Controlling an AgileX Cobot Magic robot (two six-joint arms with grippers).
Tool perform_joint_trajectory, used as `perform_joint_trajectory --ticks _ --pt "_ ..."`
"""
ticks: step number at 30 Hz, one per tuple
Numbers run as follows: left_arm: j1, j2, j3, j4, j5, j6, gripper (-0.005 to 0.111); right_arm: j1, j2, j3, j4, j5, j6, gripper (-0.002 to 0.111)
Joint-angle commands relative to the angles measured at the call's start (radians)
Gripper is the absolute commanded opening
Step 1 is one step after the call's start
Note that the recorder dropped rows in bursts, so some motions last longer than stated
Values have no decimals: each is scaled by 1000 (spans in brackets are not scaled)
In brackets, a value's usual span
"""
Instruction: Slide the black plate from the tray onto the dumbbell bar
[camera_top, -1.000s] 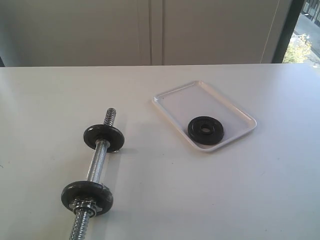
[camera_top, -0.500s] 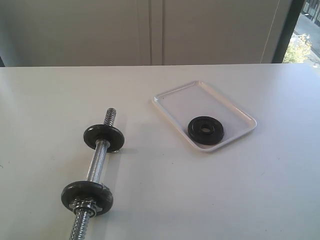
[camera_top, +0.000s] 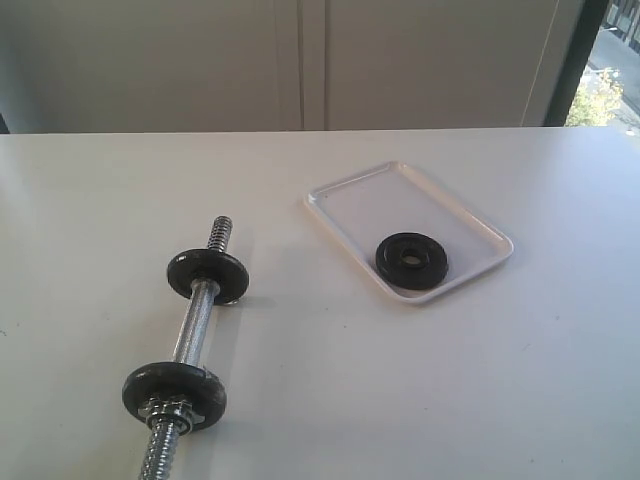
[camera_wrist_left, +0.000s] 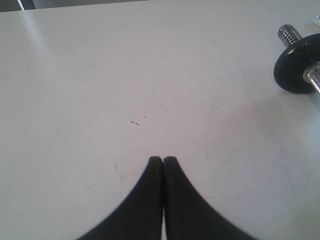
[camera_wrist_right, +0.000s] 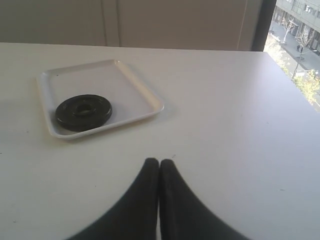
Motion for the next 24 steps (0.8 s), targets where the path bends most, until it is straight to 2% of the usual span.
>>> perform_joint_trajectory --ticks 1,13,16,24 --pt "3 -5 3 1 -3 -2 0 13 -6 2 -8 -9 5 0" --pt "3 -5 3 3 -5 3 0 31 -6 2 -8 -9 5 0" --pt "3 -5 3 39 -102 116 0 31 -6 2 -8 -9 5 0" --pt "3 -5 3 64 -325 195 0 31 -6 2 -8 -9 5 0"
